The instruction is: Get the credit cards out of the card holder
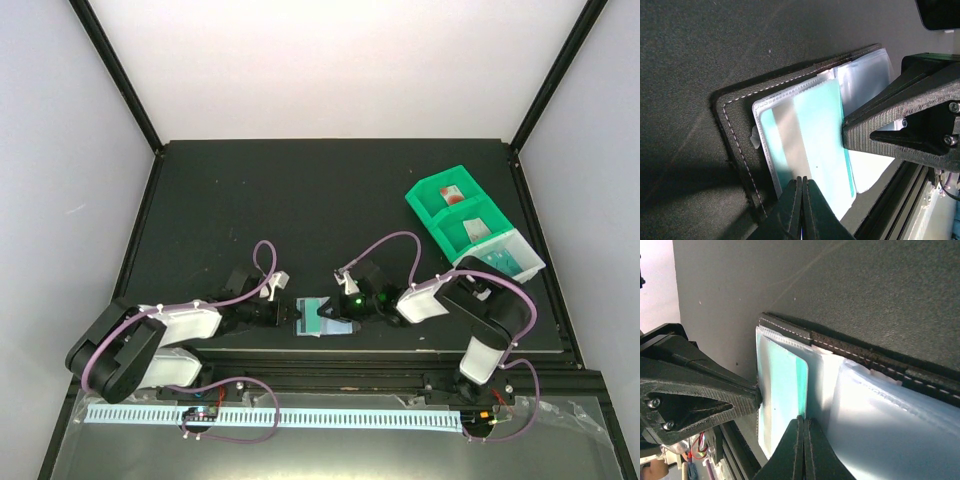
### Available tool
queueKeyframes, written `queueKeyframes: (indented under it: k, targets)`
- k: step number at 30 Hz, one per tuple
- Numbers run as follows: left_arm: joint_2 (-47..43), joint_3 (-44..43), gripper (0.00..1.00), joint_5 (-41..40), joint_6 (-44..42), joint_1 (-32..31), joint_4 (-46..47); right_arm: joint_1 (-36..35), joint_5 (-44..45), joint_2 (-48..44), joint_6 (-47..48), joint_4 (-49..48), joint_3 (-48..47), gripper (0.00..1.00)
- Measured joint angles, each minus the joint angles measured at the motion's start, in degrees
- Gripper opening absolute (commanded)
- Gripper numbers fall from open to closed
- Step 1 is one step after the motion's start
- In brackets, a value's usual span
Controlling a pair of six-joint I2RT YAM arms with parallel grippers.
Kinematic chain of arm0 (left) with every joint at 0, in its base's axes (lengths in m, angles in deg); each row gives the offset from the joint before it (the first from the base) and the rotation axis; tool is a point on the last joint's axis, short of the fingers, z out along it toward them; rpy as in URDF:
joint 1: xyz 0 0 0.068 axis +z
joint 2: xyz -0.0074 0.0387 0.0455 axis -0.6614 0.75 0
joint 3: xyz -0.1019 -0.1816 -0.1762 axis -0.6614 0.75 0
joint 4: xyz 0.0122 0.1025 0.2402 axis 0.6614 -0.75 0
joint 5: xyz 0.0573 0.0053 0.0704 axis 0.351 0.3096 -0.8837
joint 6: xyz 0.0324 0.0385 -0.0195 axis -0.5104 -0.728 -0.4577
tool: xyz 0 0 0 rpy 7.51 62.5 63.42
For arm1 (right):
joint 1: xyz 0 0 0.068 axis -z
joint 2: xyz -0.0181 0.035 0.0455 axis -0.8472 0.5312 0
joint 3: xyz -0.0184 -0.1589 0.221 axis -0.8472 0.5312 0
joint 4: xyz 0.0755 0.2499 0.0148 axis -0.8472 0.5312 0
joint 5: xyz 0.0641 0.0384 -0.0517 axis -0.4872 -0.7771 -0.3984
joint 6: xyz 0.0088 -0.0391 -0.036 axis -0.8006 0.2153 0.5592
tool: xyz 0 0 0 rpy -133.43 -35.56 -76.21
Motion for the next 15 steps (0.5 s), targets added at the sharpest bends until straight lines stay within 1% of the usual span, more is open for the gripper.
queueKeyframes:
  k: [5,15]
  targets:
    - [0.1,-0.2,0.06,0.0,0.0,0.0,-0.1,0.5,-0.4,0.0,0.4,-0.6,0.3,0.01]
    - [-0.4,-0.3,0.06,-1.6,0.0,0.0,-1.3,3.6,-1.3,-2.5,1.2,-1.7,3.5,0.01]
